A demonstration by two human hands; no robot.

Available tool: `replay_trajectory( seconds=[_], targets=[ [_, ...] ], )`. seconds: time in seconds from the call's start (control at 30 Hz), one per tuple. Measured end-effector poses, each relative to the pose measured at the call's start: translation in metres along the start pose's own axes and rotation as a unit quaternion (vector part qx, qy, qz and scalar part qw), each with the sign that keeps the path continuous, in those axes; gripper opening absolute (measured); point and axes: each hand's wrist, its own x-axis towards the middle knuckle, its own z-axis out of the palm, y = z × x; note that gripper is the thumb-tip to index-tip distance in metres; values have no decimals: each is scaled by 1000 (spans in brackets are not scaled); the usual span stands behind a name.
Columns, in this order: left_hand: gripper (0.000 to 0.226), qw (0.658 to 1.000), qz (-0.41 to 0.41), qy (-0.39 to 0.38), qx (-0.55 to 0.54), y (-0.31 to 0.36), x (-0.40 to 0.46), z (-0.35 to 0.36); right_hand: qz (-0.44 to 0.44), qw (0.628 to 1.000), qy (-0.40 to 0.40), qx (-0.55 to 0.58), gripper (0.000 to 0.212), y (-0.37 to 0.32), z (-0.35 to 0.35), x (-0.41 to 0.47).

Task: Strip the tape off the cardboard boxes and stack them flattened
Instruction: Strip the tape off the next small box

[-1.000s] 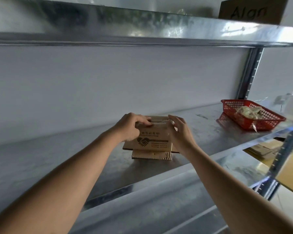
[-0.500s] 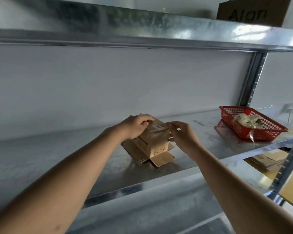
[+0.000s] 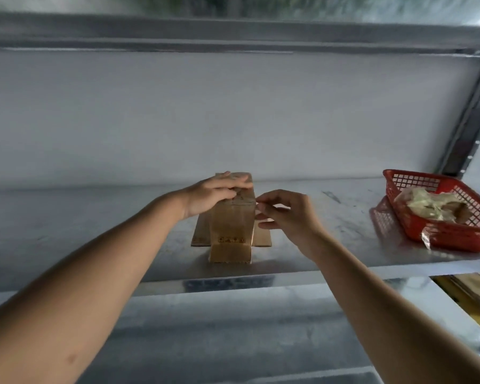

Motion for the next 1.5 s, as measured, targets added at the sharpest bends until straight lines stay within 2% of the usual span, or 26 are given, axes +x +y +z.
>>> replay_trajectory(
  seconds=[0.13, 0.4, 0.57, 0.73, 0.87, 1.0, 1.13, 1.2, 1.27, 1.37, 1.4, 1.5],
  targets=[
    [48, 1000, -16, 8, -3, 6, 0, 5, 10, 1000, -16, 16, 17, 5, 2, 4],
    [49, 999, -32, 11, -19, 10, 0, 6, -3, 998, -50, -27, 23, 6, 2, 15],
    [47, 999, -35, 26, -17, 9, -2, 8, -50, 980, -88, -173, 16, -2, 6, 12],
    [38, 999, -27, 34, 16, 12, -3, 11, -87, 933, -134, -322, 20, -26, -1, 4],
    [30, 998, -50, 27, 4, 21, 1, 13, -99, 898, -177, -391, 24, -47, -9, 0],
    [24, 998, -62, 2, 30, 42, 1, 18, -107, 900, -131, -402, 18, -50, -19, -5],
    [30, 980, -106, -35, 164, 63, 4, 16, -61, 953, -57, -292, 11, -44, -35, -6],
    [39, 964, -126, -23, 232, 67, 9, 16, -40, 963, -60, -261, 21, -41, -45, -5],
    [38, 958, -129, -13, 254, 69, 11, 18, -68, 947, -65, -306, 29, -38, -50, -7],
    [55, 958, -131, -8, 255, 68, 14, 22, -139, 911, 7, -388, 9, -36, -51, -10],
    [57, 958, -139, 1, 251, 68, 15, 23, -154, 900, 28, -407, 9, -36, -51, -13],
    [37, 953, -158, 19, 256, 64, 18, 28, -185, 873, 54, -447, 15, -41, -44, -20]
  ],
)
